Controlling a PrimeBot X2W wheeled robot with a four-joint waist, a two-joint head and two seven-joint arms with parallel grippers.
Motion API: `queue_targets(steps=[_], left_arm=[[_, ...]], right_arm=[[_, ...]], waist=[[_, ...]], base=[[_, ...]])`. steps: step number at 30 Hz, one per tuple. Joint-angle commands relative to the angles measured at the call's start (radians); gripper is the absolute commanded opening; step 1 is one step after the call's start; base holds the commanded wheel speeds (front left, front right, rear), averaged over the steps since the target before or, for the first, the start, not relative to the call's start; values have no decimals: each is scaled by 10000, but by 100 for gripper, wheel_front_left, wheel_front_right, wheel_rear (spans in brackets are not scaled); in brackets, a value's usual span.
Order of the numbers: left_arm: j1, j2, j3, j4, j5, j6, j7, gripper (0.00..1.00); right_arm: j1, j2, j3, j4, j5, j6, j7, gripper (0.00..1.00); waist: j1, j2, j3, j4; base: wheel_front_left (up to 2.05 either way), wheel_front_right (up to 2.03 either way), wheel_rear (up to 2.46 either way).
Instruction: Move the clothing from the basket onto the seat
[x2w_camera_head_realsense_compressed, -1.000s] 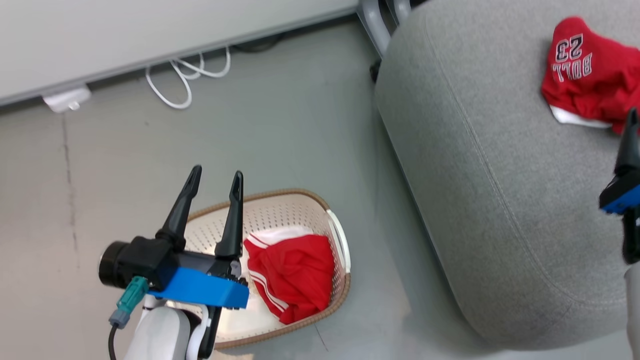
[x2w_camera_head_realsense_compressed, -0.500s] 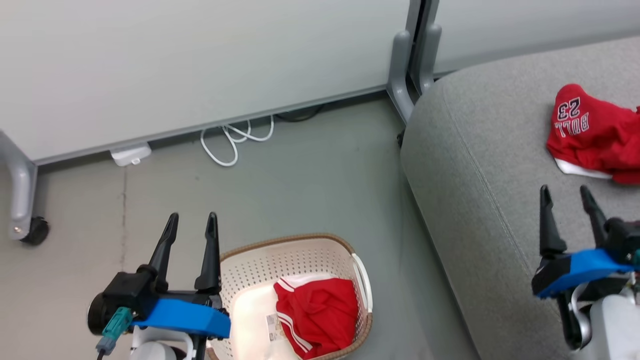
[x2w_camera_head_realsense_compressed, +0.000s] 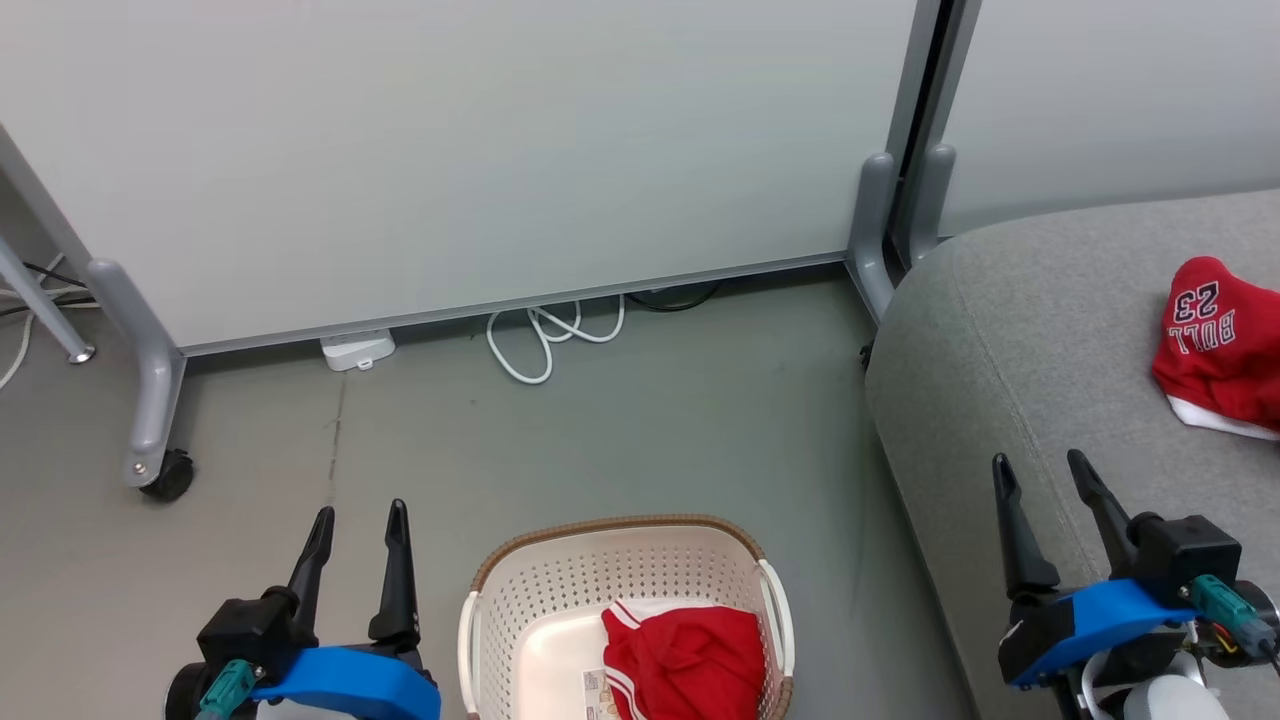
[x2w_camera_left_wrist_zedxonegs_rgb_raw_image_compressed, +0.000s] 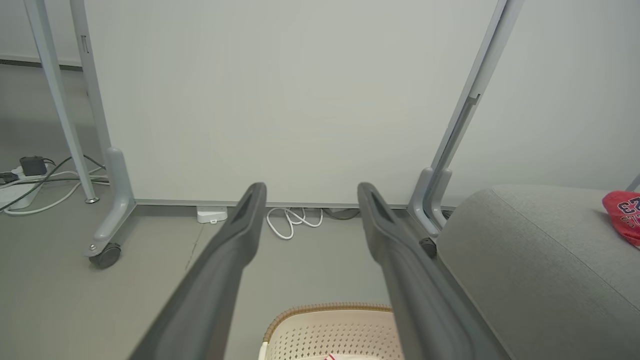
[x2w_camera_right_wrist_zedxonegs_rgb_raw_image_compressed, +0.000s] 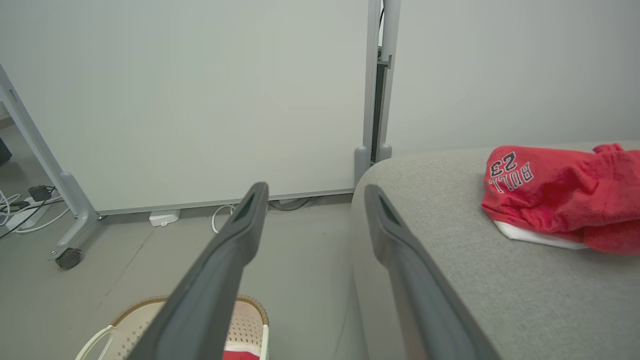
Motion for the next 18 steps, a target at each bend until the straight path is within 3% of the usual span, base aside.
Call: queue_targets(steps=[1,18], left_arm=[[56,1,54,65,38,-74,-28,100],[-14,-29,291,214,133,-75,-28,100]], right_arm=[[246,35,59,-130,-46,1,40,100],[568,61,552,-367,177,1,82,100]], waist=[[2,0,-105,191],[2,0,-80,559]], base=[[0,0,0],[0,0,0]])
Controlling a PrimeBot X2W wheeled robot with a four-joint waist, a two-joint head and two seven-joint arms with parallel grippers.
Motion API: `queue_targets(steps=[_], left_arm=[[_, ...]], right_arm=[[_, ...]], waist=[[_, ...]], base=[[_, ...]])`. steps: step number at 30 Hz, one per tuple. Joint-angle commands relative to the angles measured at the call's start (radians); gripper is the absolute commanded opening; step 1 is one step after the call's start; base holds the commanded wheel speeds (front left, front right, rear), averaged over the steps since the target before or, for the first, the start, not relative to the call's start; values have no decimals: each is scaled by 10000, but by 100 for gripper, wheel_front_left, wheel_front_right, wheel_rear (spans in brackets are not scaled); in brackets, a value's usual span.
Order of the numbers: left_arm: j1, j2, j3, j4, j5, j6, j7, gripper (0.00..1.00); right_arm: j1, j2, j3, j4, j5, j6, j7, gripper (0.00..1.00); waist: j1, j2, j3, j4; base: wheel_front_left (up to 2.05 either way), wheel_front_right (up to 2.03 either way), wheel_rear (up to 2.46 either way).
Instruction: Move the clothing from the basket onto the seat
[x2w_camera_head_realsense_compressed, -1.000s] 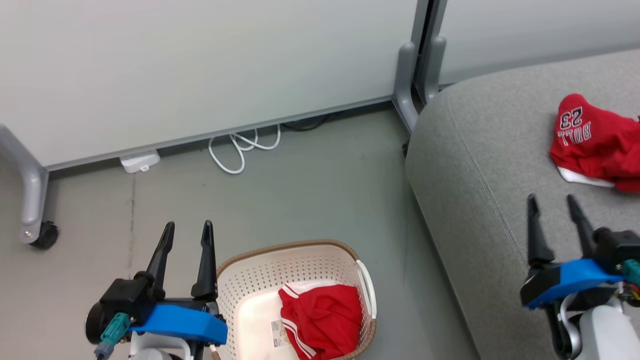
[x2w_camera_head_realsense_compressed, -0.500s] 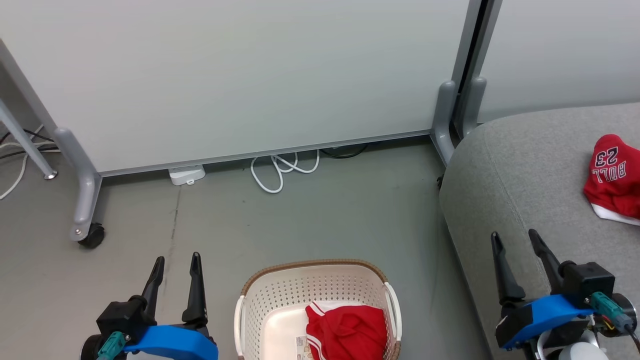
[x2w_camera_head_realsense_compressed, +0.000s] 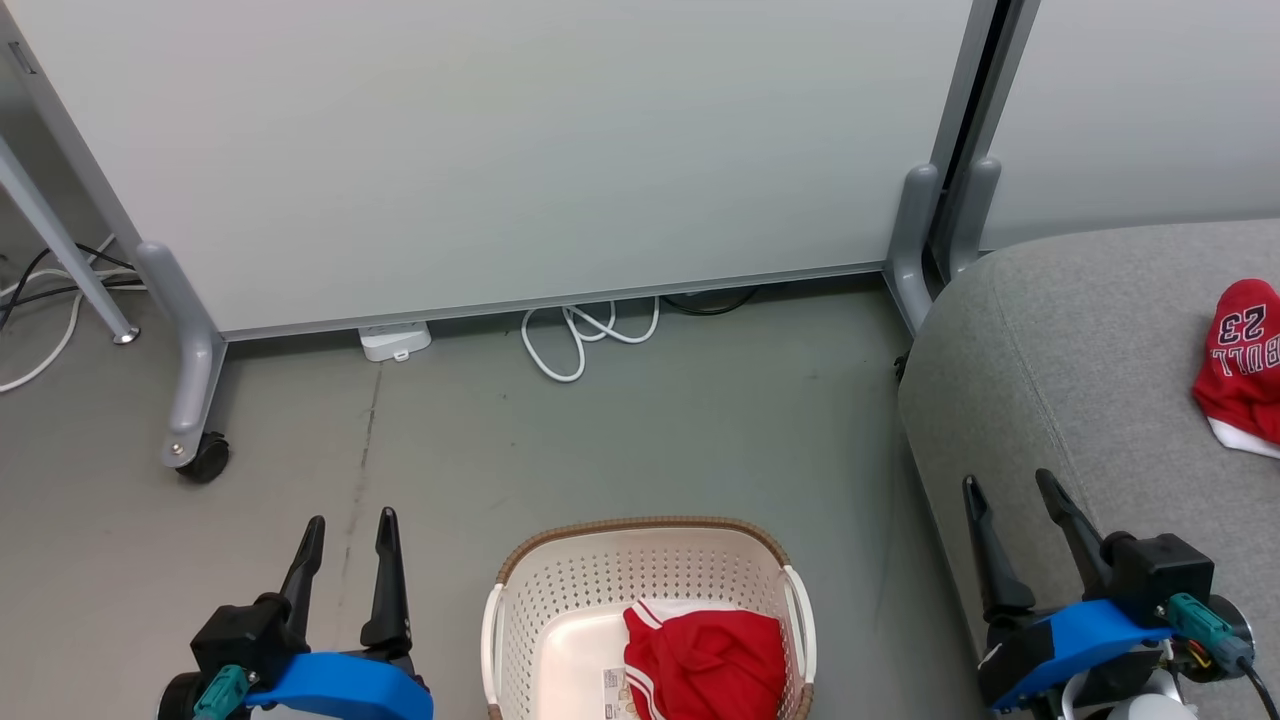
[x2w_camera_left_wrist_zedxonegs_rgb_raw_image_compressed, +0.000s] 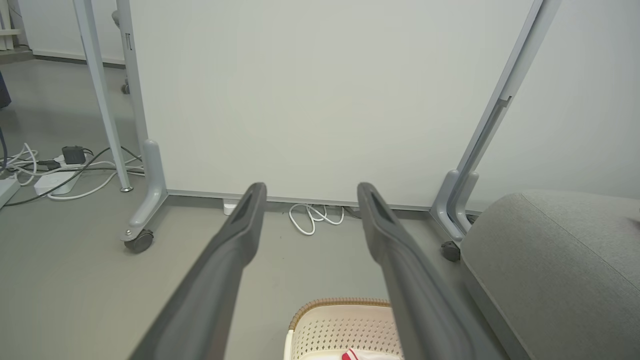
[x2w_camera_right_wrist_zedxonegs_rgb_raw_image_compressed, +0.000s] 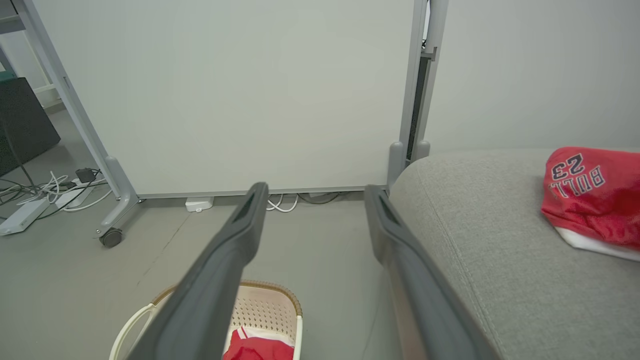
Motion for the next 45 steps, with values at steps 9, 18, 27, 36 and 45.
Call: queue_targets(steps=[9,18,27,36,45], left_arm=[[-111,-7,76,-38,102,-76,-26,100],[-340,-22,-61,-46,73,-76,-28,100],[-854,-50,-227,135,11,-76,-26,100],[-2067,-57,-836,946,79,-76,-28,100],[-3565,157,-1950,3060,-172,-76,-28,100]], right_arm=[[-7,20,29,50,178,1,-64,100],[-171,19,177,-106,128,1,-88,100],[-759,17,581,-400,-101,1,13,100],[-1525,15,924,-686,-387,1,-22,100],[-2231,20,1568,-884,-126,1,-330,100]], waist=[[0,0,147,-101],[0,0,578,-189],[0,0,1855,-736],[0,0,3815,-1602],[0,0,5355,-2660]], base=[[0,0,0],[0,0,0],[0,0,0],[0,0,0],[0,0,0]])
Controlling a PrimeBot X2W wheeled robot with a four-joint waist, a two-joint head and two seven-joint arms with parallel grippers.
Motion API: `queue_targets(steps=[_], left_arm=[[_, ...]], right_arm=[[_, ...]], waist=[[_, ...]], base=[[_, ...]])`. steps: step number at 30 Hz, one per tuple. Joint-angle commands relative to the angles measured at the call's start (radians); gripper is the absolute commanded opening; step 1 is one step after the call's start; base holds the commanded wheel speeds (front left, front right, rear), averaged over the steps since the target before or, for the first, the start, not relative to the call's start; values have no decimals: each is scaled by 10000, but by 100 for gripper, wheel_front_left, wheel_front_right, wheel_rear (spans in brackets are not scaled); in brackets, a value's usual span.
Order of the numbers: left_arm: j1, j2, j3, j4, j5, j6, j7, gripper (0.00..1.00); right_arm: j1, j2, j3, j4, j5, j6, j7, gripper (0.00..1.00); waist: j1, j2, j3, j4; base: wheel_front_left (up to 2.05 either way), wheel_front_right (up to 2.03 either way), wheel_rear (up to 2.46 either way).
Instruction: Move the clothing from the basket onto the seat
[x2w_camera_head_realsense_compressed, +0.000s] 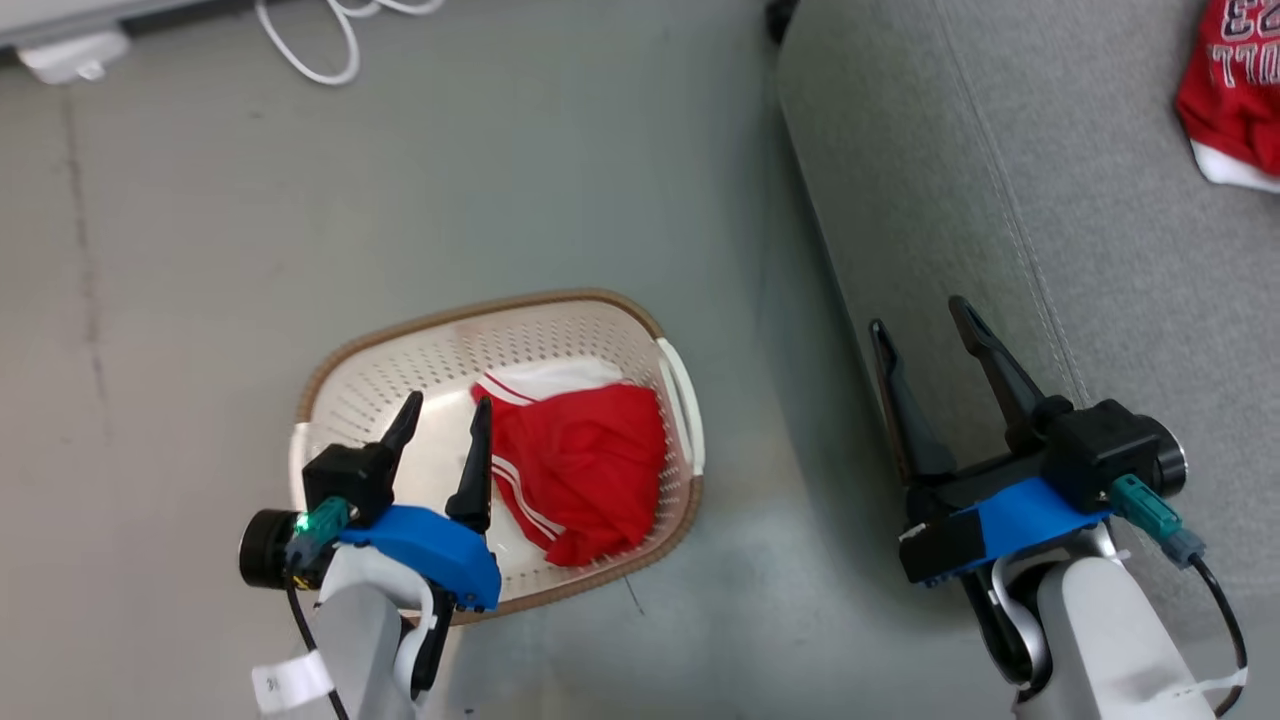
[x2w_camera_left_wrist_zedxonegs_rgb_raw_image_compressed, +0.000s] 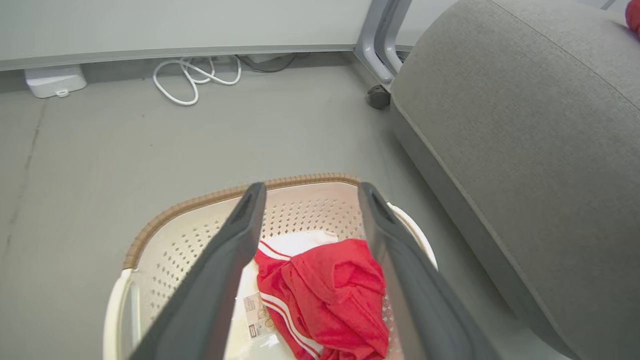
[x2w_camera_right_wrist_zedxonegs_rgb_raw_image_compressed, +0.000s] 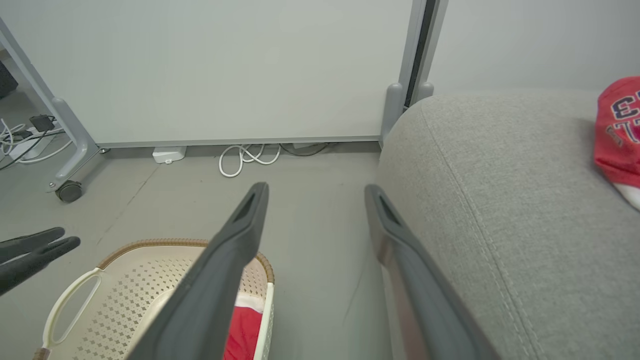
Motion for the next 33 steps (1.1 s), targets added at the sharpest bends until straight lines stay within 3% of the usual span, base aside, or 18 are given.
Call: queue_targets(steps=[1,17,28,33], left_arm=[[-444,128,-213,403,-48,-76,-30,100],[-2272,754,-989,2499,39,56,224,100],[-2606,1275,-1103,2098,286,620,789,100],[-2386,1620,-1049,1652,345,1143,1430,100]], right_arm=[[-242,20,137,-60,131,1,-105,100],[-842,20,1098,-193,1095,1,-724,100],[-1359,19,1941,-304,1888,1,-962,100],[-1464,19,2068,-609,2274,1,-964,100]], waist=[[-3,0,852,-757],[-3,0,2842,-1937],[-3,0,4045,-2637],[-3,0,4425,-2879]], base=[[0,0,0],[0,0,0],[0,0,0],[0,0,0]])
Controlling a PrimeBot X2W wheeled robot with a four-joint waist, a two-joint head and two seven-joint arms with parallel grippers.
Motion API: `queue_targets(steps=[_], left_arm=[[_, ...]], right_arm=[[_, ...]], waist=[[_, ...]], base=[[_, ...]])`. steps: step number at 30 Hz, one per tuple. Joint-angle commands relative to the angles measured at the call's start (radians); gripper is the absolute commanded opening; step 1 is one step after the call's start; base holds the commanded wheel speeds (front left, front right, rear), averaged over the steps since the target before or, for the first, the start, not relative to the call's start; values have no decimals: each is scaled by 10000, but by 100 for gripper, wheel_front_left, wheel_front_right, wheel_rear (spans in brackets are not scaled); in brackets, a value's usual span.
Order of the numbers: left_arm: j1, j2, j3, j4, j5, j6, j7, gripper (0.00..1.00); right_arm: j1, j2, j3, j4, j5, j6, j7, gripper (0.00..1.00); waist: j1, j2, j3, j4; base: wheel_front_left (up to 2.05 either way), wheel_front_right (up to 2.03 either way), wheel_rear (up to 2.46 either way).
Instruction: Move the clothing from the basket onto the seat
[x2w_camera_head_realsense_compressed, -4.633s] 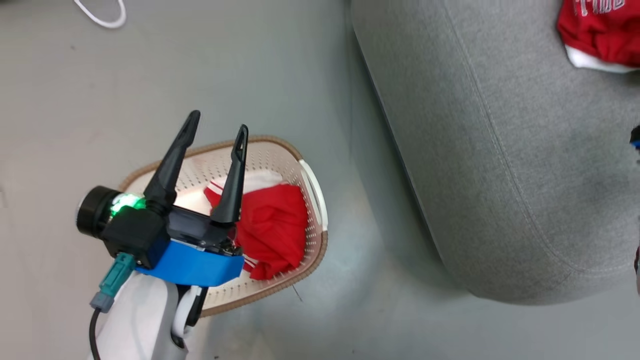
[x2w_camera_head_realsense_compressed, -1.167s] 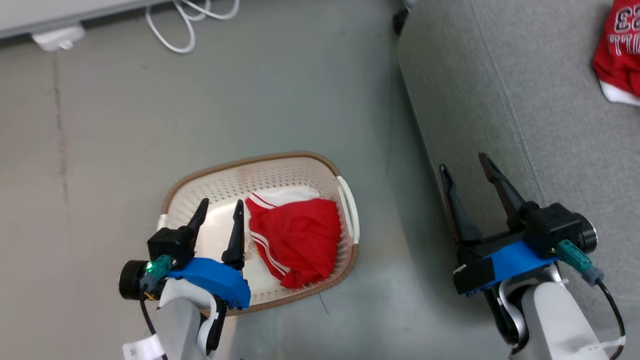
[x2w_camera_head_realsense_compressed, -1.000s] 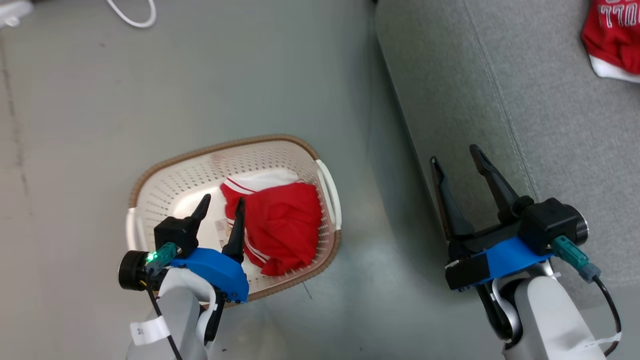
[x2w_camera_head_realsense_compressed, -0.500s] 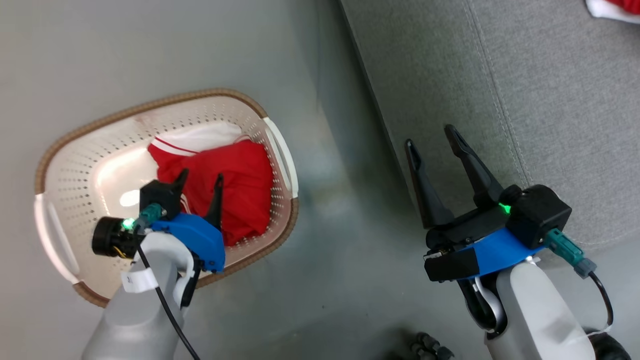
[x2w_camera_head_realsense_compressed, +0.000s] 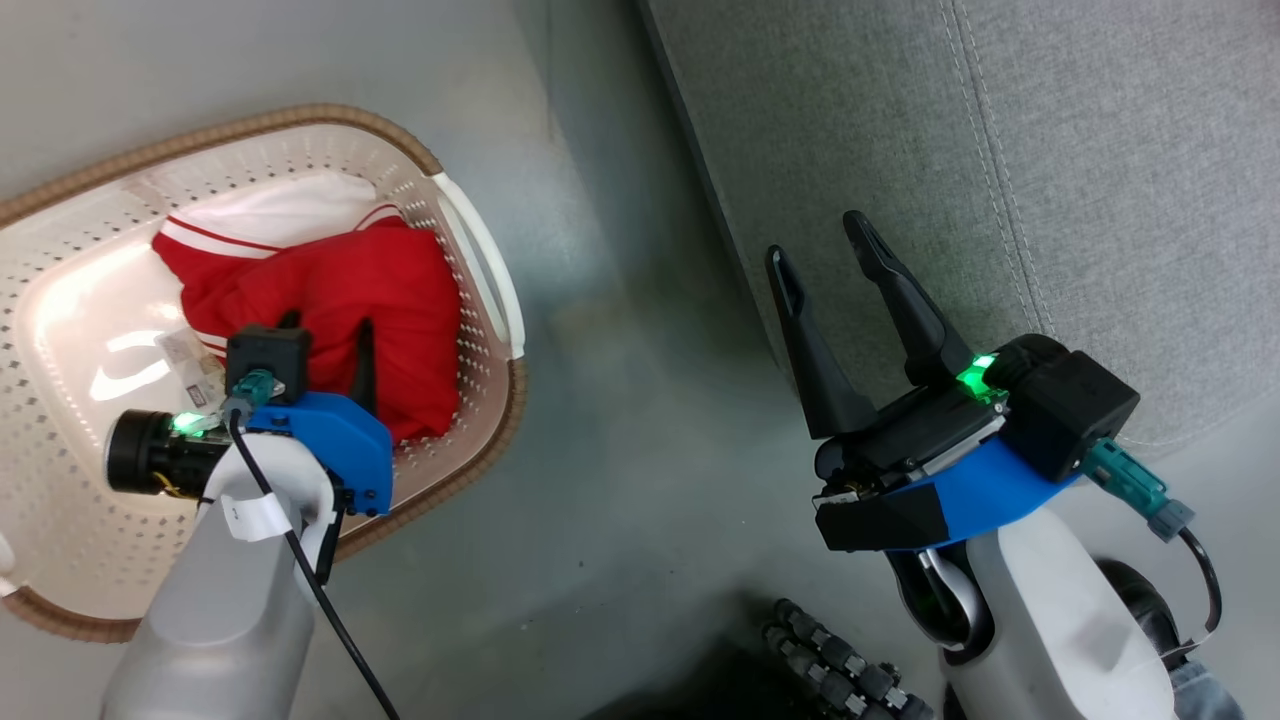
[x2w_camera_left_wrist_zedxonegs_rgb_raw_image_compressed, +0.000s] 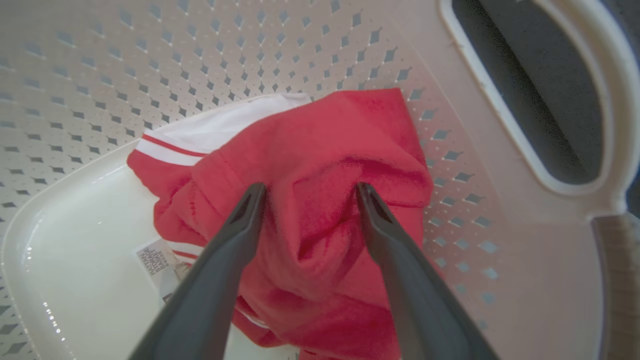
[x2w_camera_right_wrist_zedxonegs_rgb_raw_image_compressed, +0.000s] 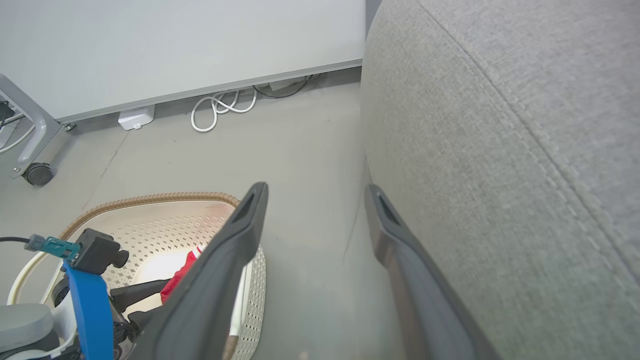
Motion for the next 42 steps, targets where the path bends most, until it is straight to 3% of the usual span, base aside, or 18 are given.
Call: queue_targets(steps=[1,9,10,11,12,14,15,17,31,42], left_arm=[[105,149,54,-161,39,139,186,100],[631,349,68,-1422,-85,625,1328,100],[709,361,53,-1610,-90,684,1440,83],[795,374,38,-1800,-93,731,1553,54],[872,390,28,-1984,-97,806,1650,45],[951,633,128,-2226,-216,689,1787,42],[964,746,179,-2292,-261,618,1814,36],[1009,803,186,-2383,-361,525,1874,0],[986,1058,177,-2525,-633,363,1851,0],[643,754,23,-2010,-791,135,1357,0]], right_arm=[[-167,22,44,-77,124,1,-47,100],[-128,21,190,-186,382,1,-48,100],[-129,21,204,-187,420,1,-47,100],[-131,21,220,-199,478,1,-47,100],[-140,21,228,-202,488,1,-47,100],[-190,21,257,-212,536,1,-47,100],[-221,21,267,-216,544,1,-47,100],[-250,21,284,-223,544,1,-48,100],[-379,21,356,-108,571,1,-47,100],[-422,21,268,-24,332,1,-47,100]], waist=[[-1,0,226,-186],[-1,0,395,-299],[-1,0,397,-305],[-1,0,398,-309],[-1,0,397,-315],[-1,0,416,-342],[-1,0,425,-357],[-1,0,432,-375],[-1,0,384,-358],[-1,0,-93,-50]], base=[[0,0,0],[0,0,0],[0,0,0],[0,0,0],[0,0,0],[0,0,0],[0,0,0],[0,0,0],[0,0,0],[0,0,0]])
